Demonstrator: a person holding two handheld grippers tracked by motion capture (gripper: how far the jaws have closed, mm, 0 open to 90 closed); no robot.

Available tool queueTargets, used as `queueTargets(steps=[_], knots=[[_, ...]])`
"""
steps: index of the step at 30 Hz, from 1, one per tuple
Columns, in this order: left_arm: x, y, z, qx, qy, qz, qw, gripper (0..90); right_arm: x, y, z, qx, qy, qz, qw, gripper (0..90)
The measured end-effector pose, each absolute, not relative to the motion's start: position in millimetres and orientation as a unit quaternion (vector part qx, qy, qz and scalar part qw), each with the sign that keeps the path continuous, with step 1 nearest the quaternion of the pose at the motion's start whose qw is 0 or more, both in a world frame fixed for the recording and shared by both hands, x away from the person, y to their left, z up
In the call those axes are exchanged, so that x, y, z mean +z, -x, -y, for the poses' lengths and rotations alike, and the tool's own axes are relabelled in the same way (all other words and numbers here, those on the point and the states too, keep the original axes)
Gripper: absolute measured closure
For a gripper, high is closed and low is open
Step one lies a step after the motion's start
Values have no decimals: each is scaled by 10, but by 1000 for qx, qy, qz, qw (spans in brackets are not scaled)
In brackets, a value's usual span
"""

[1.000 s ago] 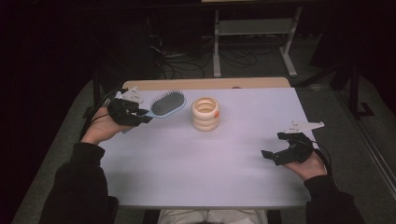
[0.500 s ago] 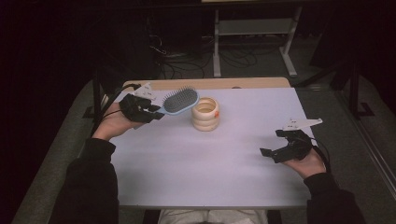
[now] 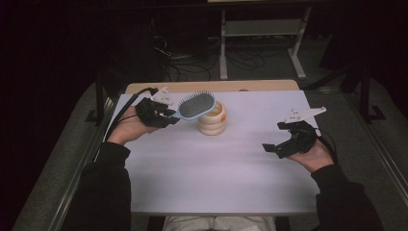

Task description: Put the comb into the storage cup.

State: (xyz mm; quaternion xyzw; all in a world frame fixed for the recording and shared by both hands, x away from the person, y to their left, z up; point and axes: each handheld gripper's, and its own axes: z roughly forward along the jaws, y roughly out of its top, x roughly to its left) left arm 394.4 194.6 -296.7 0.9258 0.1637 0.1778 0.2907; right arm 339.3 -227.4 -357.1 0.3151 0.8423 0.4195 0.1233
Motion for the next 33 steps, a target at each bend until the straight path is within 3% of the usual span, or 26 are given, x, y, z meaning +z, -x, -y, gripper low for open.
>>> queueTargets(steps=[33], knots=[[-2873,-3908,-1741,203,-902,-141,354,698,-2843,-3874,1603,446,-279,-842,120,0]])
